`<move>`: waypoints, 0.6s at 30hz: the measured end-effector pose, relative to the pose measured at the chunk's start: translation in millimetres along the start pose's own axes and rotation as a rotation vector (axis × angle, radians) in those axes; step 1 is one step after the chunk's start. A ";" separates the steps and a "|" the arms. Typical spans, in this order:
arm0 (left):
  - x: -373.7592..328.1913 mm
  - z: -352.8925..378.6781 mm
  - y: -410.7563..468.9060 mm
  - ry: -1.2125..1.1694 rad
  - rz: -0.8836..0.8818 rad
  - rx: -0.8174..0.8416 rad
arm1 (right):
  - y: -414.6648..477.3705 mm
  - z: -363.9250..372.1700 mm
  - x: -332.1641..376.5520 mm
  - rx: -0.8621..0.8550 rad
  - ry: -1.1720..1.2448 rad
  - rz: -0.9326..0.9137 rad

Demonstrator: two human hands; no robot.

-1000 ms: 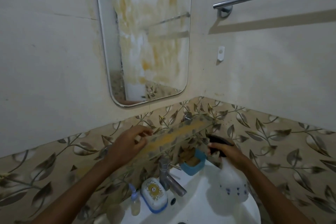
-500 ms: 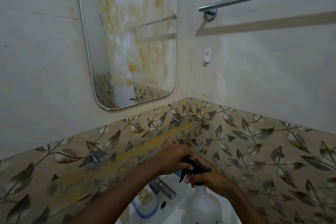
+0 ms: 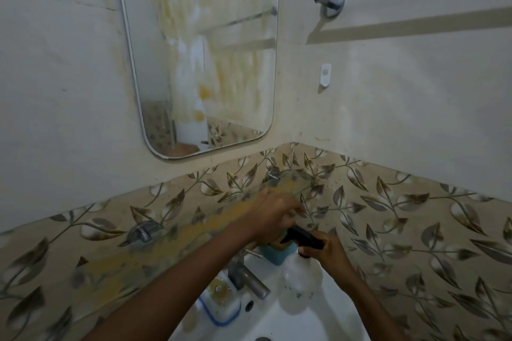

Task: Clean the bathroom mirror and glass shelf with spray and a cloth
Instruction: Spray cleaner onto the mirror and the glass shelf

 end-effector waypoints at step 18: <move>41.0 -40.2 -58.7 0.007 -0.131 -0.016 | 73.6 108.6 -31.3 -0.035 0.174 0.241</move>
Point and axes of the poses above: each hand's wrist, its own y-axis towards the middle knuckle, its own z-axis out of the palm, x = y × z, the point moved 1 cm from there along y, towards the middle knuckle, and after that the axes turned 10 degrees about z, right-handed, at the moved point
